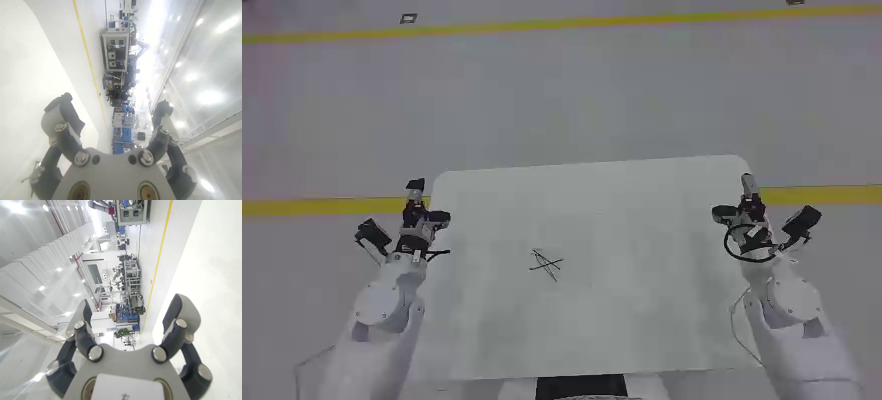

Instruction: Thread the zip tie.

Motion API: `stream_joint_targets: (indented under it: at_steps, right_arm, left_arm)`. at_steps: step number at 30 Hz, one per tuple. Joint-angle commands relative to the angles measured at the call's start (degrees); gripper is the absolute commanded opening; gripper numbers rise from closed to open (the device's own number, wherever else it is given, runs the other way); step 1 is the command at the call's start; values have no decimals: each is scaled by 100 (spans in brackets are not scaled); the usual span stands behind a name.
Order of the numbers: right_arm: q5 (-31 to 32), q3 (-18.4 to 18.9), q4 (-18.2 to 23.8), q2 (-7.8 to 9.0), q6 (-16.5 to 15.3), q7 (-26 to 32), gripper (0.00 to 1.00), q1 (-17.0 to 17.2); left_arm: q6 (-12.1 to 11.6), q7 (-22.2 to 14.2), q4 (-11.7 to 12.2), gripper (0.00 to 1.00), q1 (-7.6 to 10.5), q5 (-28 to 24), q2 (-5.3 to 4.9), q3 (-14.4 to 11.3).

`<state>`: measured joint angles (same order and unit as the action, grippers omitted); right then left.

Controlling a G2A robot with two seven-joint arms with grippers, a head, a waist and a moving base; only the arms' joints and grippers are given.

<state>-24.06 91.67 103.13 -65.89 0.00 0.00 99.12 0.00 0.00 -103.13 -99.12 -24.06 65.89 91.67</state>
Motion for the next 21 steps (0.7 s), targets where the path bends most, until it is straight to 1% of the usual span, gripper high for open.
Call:
stream_joint_targets:
  at_steps: [1, 2, 3, 4, 5, 6, 7, 8, 9, 11, 12, 14, 16, 19, 21]
  right_arm:
    - [0, 0, 0, 0, 0, 0, 78, 0]
    - [0, 0, 0, 0, 0, 0, 100, 0]
    - [0, 0, 0, 0, 0, 0, 78, 0]
    - [0, 0, 0, 0, 0, 0, 78, 0]
    - [0, 0, 0, 0, 0, 0, 78, 0]
    - [0, 0, 0, 0, 0, 0, 100, 0]
    - [0, 0, 0, 0, 0, 0, 100, 0]
    - [0, 0, 0, 0, 0, 0, 100, 0]
    - [0, 0, 0, 0, 0, 0, 100, 0]
    - [294, -20, 67, 19, -26, 163, 100, -34]
    - [616, -35, 79, 39, -70, 370, 100, -65]
    - [1106, -59, 59, 69, -329, 760, 100, -144]
    - [1451, -114, 18, 89, -444, 1074, 100, -201]
    - [2145, -274, -34, 112, -534, 1372, 100, -298]
    - [2397, -427, -49, 111, -694, 1540, 100, -304]
  left_arm:
    - [0, 0, 0, 78, 0, 0, 0, 0]
    - [0, 0, 0, 100, 0, 0, 0, 0]
    - [0, 0, 0, 100, 0, 0, 0, 0]
    - [0, 0, 0, 78, 0, 0, 0, 0]
    - [0, 0, 0, 78, 0, 0, 0, 0]
    - [0, 0, 0, 100, 0, 0, 0, 0]
    - [0, 0, 0, 100, 0, 0, 0, 0]
    - [0, 0, 0, 78, 0, 0, 0, 0]
    - [0, 0, 0, 100, 0, 0, 0, 0]
    - [0, 0, 0, 100, 0, 0, 0, 0]
    - [0, 0, 0, 100, 0, 0, 0, 0]
    - [0, 0, 0, 100, 0, 0, 0, 0]
    - [0, 0, 0, 100, 0, 0, 0, 0]
    - [0, 0, 0, 100, 0, 0, 0, 0]
    - [0, 0, 0, 100, 0, 0, 0, 0]
